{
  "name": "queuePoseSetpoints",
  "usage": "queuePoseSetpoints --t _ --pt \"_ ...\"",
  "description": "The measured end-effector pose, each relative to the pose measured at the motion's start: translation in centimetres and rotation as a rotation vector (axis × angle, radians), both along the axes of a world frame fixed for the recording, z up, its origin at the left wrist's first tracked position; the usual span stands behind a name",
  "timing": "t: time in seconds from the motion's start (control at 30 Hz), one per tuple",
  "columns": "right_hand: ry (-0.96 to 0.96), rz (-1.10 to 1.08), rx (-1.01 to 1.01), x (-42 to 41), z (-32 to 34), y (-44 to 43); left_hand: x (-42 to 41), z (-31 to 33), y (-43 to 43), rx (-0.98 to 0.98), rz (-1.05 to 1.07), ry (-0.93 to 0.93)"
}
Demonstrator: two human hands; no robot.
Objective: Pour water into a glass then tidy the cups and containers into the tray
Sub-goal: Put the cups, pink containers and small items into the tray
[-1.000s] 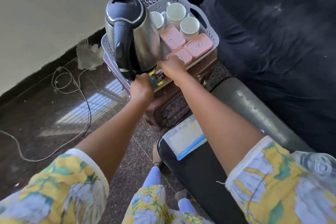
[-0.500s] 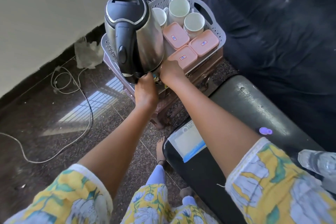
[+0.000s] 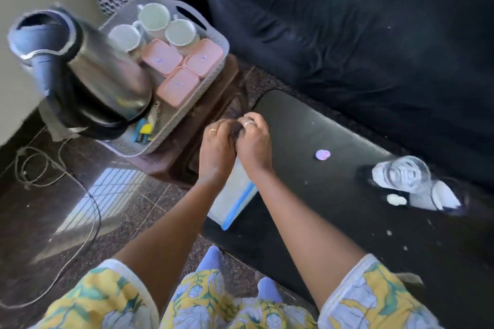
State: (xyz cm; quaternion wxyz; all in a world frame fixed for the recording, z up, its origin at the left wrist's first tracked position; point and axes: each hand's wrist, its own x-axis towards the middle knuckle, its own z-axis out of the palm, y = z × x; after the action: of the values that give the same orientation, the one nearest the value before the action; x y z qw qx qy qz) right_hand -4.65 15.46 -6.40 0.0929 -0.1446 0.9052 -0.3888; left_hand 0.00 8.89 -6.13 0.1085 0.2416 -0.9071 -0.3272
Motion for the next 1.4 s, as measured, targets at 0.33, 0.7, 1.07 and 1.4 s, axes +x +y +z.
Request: queuePoseSetpoints --t 0.33,0.7,1.07,1.4 --pt "-0.107 -0.443 0.219 1.1 -4.2 18.8 -3.8 -4.2 14.7 0.036 -0.296 -0.240" --pt "-0.203 -0.817 0.345 -0.1 -6.3 31.0 -7.0 -6.6 19.6 0.105 -0.226 -0.536" --pt "-0.452 -0.869 0.298 -1.7 -7.7 33.3 -7.3 -8.4 21.6 0.102 -0.189 -0.530" --pt "-0.327 -0.795 0.267 1.6 -7.2 25.0 -3.6 -7.1 18.9 0.348 0.017 -0.527"
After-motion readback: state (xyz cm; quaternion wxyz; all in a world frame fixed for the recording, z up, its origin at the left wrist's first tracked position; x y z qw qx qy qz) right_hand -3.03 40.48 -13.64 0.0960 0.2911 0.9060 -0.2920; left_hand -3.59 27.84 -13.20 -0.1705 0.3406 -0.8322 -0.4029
